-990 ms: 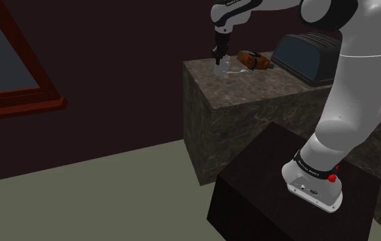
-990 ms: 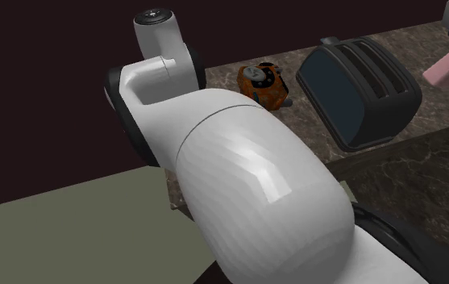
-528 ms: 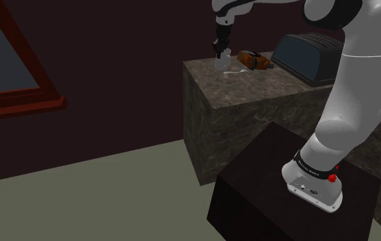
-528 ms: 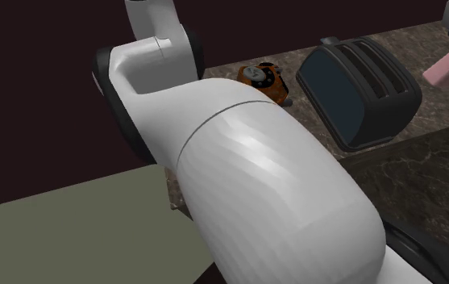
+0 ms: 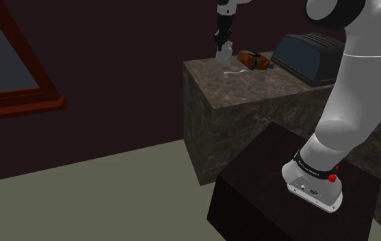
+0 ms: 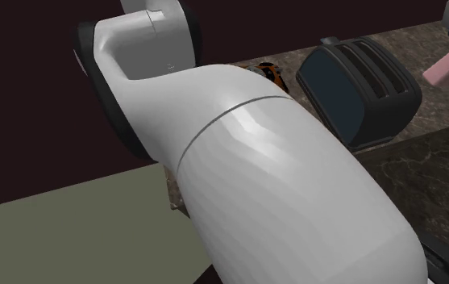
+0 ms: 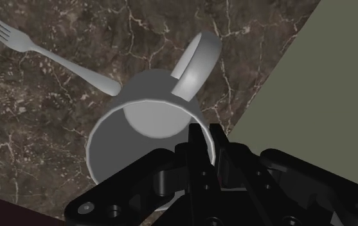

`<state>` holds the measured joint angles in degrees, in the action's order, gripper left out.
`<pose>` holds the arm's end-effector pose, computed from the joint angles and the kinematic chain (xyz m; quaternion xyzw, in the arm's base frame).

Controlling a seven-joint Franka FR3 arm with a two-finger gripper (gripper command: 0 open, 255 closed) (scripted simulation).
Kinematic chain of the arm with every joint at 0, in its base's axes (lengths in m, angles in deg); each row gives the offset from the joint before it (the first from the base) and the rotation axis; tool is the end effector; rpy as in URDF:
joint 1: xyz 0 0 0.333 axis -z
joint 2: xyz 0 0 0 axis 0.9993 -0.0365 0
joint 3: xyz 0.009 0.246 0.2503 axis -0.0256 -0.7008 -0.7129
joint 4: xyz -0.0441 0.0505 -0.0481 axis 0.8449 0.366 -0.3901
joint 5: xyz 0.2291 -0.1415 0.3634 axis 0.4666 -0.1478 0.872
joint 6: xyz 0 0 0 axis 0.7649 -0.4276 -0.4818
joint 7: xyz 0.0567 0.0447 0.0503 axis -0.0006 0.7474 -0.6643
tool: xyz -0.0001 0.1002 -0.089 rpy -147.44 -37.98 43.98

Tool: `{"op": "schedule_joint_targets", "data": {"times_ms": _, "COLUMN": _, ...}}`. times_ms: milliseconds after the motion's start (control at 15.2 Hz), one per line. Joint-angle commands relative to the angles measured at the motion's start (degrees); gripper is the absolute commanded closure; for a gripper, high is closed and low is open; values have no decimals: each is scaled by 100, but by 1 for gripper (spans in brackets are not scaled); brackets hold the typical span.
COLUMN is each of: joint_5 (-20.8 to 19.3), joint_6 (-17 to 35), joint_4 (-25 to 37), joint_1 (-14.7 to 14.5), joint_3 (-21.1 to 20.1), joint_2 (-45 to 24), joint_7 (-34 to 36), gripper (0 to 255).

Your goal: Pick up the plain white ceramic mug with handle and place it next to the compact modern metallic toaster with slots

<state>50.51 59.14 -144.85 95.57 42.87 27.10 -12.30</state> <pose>0.6999 -0.1914 0.4836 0.9999 0.0066 0.0130 0.0007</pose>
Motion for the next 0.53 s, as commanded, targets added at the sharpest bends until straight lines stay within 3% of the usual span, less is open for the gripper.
{"op": "schedule_joint_targets", "data": {"times_ms": 0, "joint_5": 1, "joint_6": -176, "joint_4": 186, "joint_1": 9, "joint_3": 3, "joint_2": -13, "joint_7": -3, "gripper": 255}}
{"op": "schedule_joint_targets", "data": {"times_ms": 462, "joint_5": 3, "joint_6": -731, "joint_4": 776, "joint_1": 28, "joint_3": 9, "joint_2": -47, "joint_7": 4, "gripper": 255}}
